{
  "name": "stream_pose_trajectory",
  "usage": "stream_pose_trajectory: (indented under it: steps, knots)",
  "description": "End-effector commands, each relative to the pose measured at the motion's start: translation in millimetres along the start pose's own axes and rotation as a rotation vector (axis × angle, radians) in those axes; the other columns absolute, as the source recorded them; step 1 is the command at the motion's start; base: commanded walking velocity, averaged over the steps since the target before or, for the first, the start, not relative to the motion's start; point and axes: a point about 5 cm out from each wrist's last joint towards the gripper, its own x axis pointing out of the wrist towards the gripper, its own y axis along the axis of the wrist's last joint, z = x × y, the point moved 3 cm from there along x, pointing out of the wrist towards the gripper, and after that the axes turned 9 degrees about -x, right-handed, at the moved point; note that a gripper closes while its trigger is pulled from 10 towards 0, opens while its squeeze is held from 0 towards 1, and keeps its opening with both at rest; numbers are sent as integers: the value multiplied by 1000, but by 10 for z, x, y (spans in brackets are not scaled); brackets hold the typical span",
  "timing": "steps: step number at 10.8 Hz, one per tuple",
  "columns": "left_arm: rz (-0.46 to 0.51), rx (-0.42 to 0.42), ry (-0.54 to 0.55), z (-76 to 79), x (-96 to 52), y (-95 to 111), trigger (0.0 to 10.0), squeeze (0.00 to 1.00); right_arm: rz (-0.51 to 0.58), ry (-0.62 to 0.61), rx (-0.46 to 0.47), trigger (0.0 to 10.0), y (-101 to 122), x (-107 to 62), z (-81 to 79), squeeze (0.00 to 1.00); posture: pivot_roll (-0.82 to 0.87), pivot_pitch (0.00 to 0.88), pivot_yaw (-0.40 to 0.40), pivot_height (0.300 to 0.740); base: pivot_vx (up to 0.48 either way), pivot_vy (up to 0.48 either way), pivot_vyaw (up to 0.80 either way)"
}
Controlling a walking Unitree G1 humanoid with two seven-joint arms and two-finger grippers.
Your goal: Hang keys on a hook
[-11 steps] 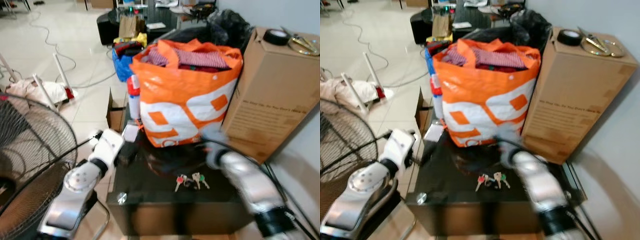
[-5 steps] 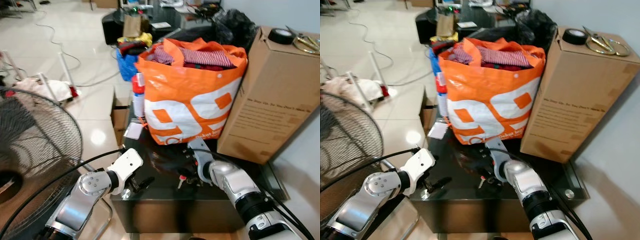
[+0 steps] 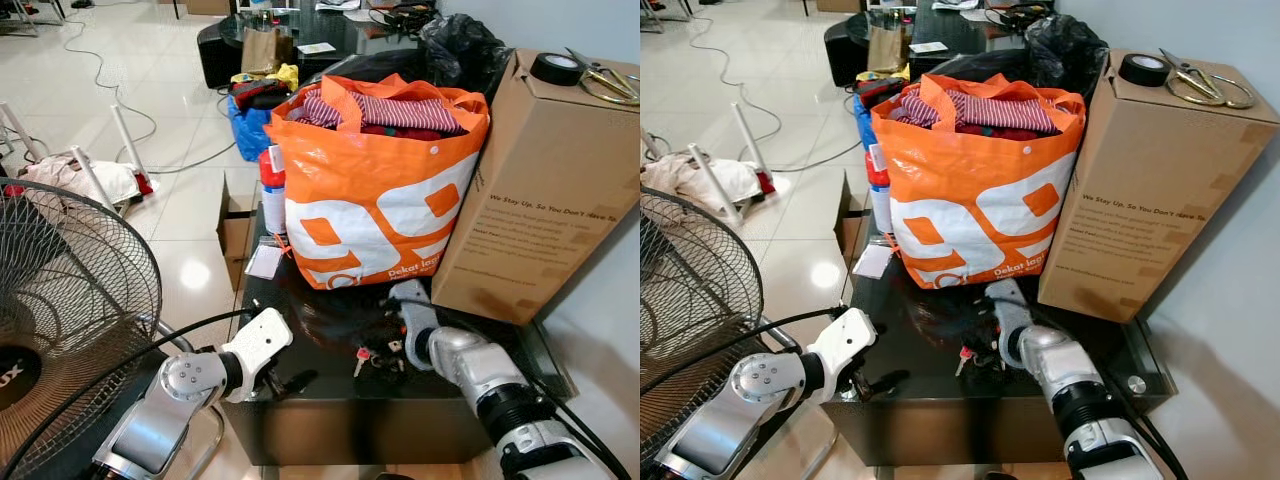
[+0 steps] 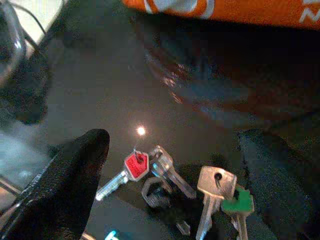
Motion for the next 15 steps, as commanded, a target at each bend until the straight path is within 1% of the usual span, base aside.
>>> stream_pose_trajectory:
  steps: [1, 2, 4, 6, 8, 9, 11, 13, 14, 15]
  knots:
    - [10, 10, -9, 19, 7, 45, 10000, 86, 31, -7, 18, 10000, 47, -31, 54, 1000, -136, 0, 8, 740, 0, 0, 0]
    - [15, 10, -28, 63, 6, 59, 10000, 90, 30, -17, 22, 10000, 14, -34, 75, 0, -135, 0, 8, 740, 0, 0, 0]
    - [33, -3, -26, 58, 0, 94, 10000, 98, 20, -29, 31, 10000, -68, -11, 28, 0, -126, 0, 2, 740, 0, 0, 0]
    - [41, 6, -20, 27, -25, 125, 10000, 90, 8, -18, 27, 10000, -142, 27, -46, 0, -120, 0, 11, 740, 0, 0, 0]
    - [36, 11, -33, 33, -10, 130, 10000, 94, 45, -65, 31, 10000, -105, 26, 8, 0, -134, 0, 29, 740, 0, 0, 0]
    - [32, 24, -37, 41, -5, 140, 10000, 94, 64, -51, 69, 10000, -120, -3, 19, 1000, -109, 0, 16, 740, 0, 0, 0]
    - [38, 13, -48, 64, -16, 141, 10000, 90, 36, -36, 59, 10000, -219, 0, -12, 1000, -121, 0, 15, 740, 0, 0, 0]
    - [28, 4, -59, 70, 31, 121, 10000, 90, 2, -32, 43, 10000, -277, 21, -48, 1000, -155, 0, 35, 740, 0, 0, 0]
    - [12, 10, -78, 78, 44, 97, 10000, 82, -4, -77, 54, 10000, -292, 18, -5, 537, -168, 0, 44, 740, 0, 0, 0]
    - [6, 14, -79, 69, 54, 91, 10000, 82, -18, -81, 65, 10000, -335, 13, 7, 0, -166, 0, 41, 740, 0, 0, 0]
